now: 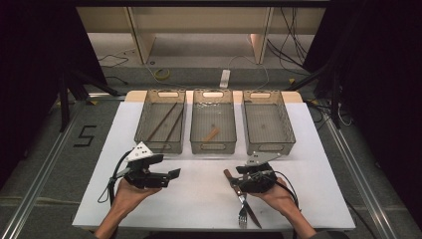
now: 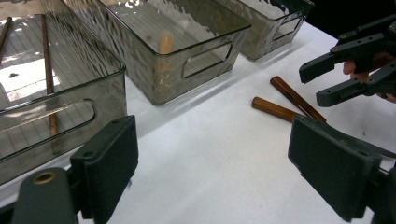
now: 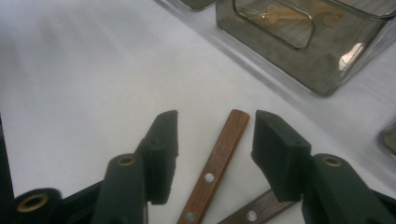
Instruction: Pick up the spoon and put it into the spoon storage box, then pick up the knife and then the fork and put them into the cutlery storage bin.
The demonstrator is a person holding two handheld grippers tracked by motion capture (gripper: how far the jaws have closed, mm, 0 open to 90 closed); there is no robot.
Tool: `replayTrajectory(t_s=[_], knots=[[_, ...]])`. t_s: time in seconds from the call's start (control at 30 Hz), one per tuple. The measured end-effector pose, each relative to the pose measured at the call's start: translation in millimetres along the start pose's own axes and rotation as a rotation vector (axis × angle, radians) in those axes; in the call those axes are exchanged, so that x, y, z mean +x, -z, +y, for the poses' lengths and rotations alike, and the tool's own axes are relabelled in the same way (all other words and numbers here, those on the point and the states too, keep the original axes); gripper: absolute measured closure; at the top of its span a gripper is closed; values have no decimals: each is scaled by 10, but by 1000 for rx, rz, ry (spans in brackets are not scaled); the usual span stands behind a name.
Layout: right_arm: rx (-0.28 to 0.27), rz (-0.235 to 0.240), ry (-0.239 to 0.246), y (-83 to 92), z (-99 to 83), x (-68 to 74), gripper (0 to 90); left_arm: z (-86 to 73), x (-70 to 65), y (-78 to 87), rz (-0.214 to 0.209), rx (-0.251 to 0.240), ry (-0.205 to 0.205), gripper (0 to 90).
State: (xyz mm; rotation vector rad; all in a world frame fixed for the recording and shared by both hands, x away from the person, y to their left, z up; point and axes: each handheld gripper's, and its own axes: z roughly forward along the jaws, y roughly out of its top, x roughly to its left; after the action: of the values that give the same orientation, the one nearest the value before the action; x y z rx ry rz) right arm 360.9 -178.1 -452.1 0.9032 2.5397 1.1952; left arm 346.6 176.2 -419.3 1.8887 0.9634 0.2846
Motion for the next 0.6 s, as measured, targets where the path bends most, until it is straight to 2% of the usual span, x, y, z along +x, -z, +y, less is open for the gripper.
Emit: replayTrajectory(t_s=[0.07, 0.2, 0.4, 0.6], knots=[[6, 1, 5, -19, 11, 2, 525, -3, -2, 1, -14, -2, 7, 156], [20, 3, 14, -70, 36, 7, 570, -12, -14, -12, -11, 7, 0, 156], [56, 15, 35, -160, 63, 8, 676, -23, -39, -10, -1, -6, -1, 156], [93, 21, 64, -240, 92, 1, 793, -27, -101, -16, -2, -15, -24, 156]])
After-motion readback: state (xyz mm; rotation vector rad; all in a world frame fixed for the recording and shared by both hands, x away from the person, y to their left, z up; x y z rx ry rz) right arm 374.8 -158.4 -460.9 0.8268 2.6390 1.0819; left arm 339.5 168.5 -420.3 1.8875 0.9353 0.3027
